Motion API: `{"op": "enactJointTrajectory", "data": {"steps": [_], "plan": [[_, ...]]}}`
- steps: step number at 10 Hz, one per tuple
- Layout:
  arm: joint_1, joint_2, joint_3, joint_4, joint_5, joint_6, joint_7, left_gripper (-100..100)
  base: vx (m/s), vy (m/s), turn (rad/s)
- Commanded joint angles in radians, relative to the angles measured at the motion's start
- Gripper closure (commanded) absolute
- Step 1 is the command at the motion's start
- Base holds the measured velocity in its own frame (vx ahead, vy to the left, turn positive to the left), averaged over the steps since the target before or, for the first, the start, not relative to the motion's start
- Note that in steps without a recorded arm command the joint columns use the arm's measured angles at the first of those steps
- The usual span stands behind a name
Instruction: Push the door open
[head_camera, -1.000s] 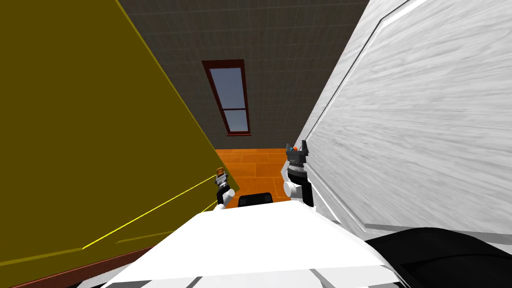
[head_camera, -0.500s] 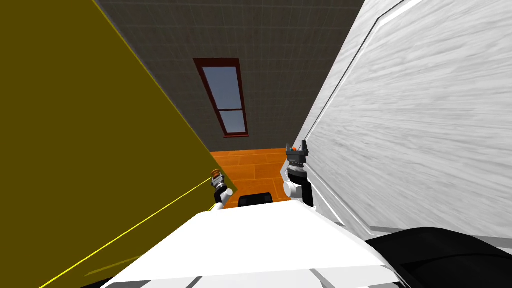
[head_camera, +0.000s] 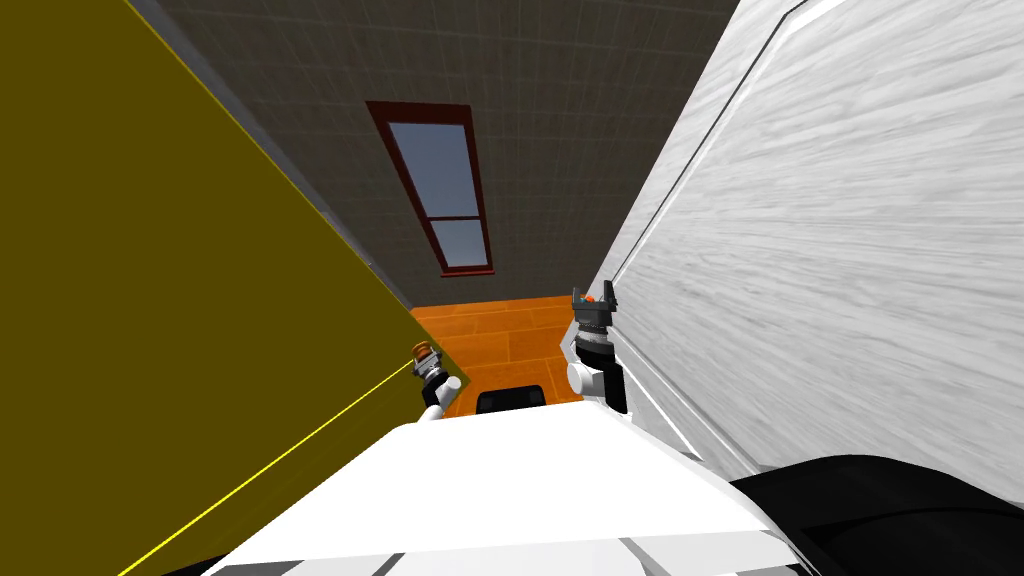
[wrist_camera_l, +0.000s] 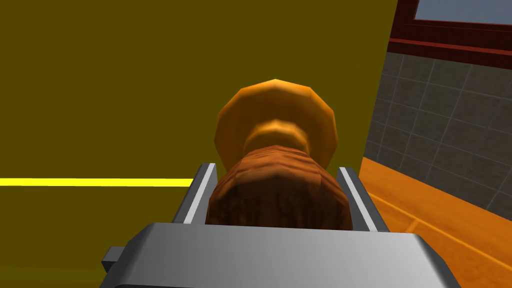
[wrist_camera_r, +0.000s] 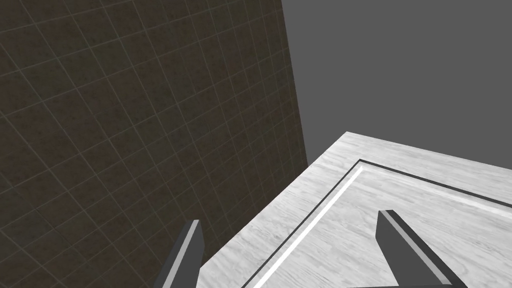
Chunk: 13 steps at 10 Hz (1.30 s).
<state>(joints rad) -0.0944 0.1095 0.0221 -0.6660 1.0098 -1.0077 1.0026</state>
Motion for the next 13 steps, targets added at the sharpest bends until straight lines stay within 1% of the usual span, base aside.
{"op": "enactJointTrajectory", "data": {"steps": [1,2,3,4,5,7,8,11,12,13], "plan": [[0.027,0.005,0.012,-0.037,0.008,0.004,-0.019,100,0.028,0.010,0.012],[0.028,0.011,0.035,-0.035,0.030,-0.004,-0.024,100,0.063,0.011,-0.137],[0.028,0.015,0.047,-0.033,0.041,-0.008,-0.027,100,0.083,0.028,-0.132],[0.028,0.015,0.047,-0.033,0.041,-0.008,-0.027,100,0.068,0.037,-0.033],[0.029,0.021,0.068,-0.031,0.062,-0.015,-0.032,100,0.096,0.055,-0.116],[0.030,0.026,0.090,-0.028,0.083,-0.023,-0.037,100,0.110,0.059,-0.098],[0.030,0.026,0.090,-0.028,0.083,-0.023,-0.037,100,0.071,0.035,-0.032],[0.031,0.040,0.143,-0.022,0.135,-0.041,-0.049,100,0.121,0.055,-0.126],[0.031,0.040,0.143,-0.022,0.135,-0.041,-0.049,100,0.107,0.062,-0.034],[0.032,0.046,0.167,-0.019,0.158,-0.050,-0.055,100,0.145,0.077,-0.118]]}}
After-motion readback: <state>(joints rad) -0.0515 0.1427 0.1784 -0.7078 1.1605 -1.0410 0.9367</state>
